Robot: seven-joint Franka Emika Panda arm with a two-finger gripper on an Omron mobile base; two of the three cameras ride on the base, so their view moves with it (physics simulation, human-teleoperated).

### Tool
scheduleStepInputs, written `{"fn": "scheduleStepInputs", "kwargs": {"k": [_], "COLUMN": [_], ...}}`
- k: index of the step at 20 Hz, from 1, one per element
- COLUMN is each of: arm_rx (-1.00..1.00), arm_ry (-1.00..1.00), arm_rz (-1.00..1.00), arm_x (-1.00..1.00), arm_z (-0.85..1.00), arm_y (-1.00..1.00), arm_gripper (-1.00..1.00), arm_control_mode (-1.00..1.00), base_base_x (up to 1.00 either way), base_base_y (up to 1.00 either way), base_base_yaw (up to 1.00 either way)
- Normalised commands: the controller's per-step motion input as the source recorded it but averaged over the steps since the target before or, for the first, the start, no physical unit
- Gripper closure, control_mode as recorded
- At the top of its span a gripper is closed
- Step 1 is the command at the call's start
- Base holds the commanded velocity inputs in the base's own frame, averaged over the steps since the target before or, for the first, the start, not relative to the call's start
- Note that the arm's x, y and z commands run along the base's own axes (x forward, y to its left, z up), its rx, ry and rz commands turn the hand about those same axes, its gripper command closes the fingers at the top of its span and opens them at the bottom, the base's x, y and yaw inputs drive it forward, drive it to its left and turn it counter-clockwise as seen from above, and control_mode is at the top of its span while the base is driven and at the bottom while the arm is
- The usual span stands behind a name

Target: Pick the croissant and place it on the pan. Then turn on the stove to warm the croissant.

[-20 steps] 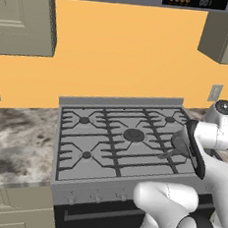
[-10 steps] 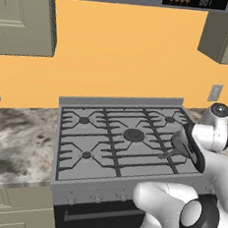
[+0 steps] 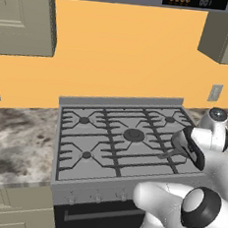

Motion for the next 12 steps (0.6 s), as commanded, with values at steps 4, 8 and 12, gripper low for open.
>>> {"fn": "scheduleStepInputs", "kwargs": {"k": [4,8,12], "arm_rx": [0.00,0.00,0.00], "arm_ry": [0.00,0.00,0.00], "arm_rz": [0.00,0.00,0.00], "arm_x": [0.15,0.04,0.00], "arm_z": [-0.03,0.00,-0.02], "arm_y": [-0.19,-0.13,-0.01], "arm_gripper": [1.00,1.00,1.00], "arm_control_mode": [-1.00,-1.00,-1.00], "base_base_x": [0.00,0.00,0.00], "base_base_y": [0.00,0.00,0.00], "base_base_yaw": [0.00,0.00,0.00]}}
